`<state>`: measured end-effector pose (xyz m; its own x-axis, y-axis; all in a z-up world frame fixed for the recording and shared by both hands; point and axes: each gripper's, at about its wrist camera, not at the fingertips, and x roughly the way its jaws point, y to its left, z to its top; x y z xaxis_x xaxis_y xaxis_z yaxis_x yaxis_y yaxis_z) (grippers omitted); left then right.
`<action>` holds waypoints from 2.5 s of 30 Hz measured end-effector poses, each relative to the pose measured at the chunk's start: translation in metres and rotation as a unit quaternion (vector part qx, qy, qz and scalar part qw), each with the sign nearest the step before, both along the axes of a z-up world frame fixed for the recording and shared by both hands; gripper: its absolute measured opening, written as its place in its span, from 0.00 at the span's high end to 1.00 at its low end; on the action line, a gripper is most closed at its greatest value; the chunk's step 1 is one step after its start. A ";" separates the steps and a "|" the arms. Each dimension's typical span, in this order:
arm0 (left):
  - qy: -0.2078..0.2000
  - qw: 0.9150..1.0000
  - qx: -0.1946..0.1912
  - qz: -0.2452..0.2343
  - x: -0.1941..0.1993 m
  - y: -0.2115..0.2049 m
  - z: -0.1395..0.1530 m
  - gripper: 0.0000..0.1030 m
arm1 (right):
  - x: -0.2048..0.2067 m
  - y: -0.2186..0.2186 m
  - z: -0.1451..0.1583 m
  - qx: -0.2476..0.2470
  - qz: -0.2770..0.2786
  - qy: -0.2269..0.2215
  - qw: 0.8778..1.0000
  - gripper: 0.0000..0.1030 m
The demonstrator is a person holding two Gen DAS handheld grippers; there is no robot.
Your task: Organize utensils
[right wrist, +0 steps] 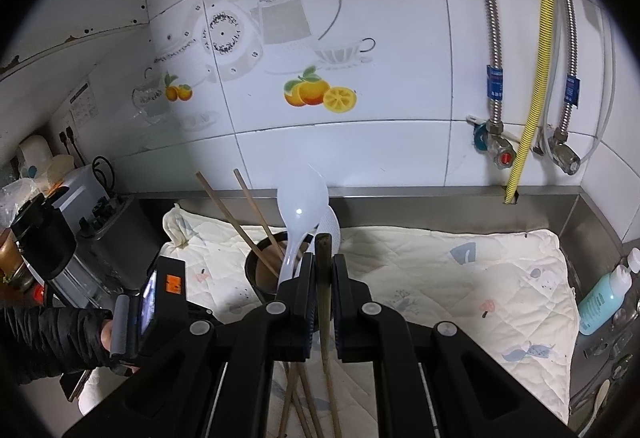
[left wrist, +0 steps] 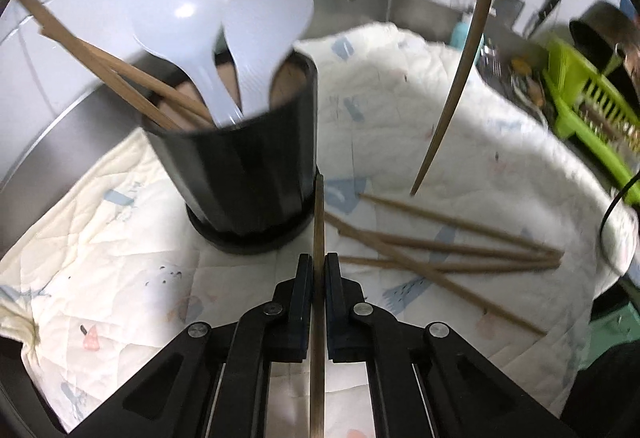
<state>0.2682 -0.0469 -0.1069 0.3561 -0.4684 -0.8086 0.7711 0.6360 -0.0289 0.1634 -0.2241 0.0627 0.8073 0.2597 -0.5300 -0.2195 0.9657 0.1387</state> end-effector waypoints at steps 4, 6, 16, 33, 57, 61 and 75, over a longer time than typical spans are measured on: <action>-0.006 0.999 -0.043 0.029 -0.006 0.012 0.023 0.95 | -0.002 0.004 0.004 0.002 0.009 -0.005 1.000 0.91; -0.012 0.998 -0.059 0.035 -0.011 0.017 0.035 0.95 | -0.002 0.006 0.008 0.000 0.013 -0.010 1.000 0.91; -0.076 0.981 -0.152 0.090 -0.014 0.045 0.130 0.95 | -0.004 0.012 0.033 0.001 0.028 -0.039 0.999 0.91; -0.173 0.946 -0.233 0.146 0.016 0.062 0.242 0.95 | -0.001 0.006 0.045 0.013 0.018 -0.054 0.998 0.91; -0.099 0.960 -0.170 0.201 0.056 0.057 0.161 0.94 | 0.036 0.029 0.059 0.023 0.019 -0.106 0.994 0.90; -0.093 0.960 -0.166 0.205 0.057 0.058 0.156 0.94 | 0.038 0.033 0.060 0.020 0.020 -0.112 0.993 0.90; -0.086 0.961 -0.169 0.199 0.050 0.065 0.162 0.92 | 0.056 0.043 0.029 -0.002 0.021 -0.079 0.997 0.90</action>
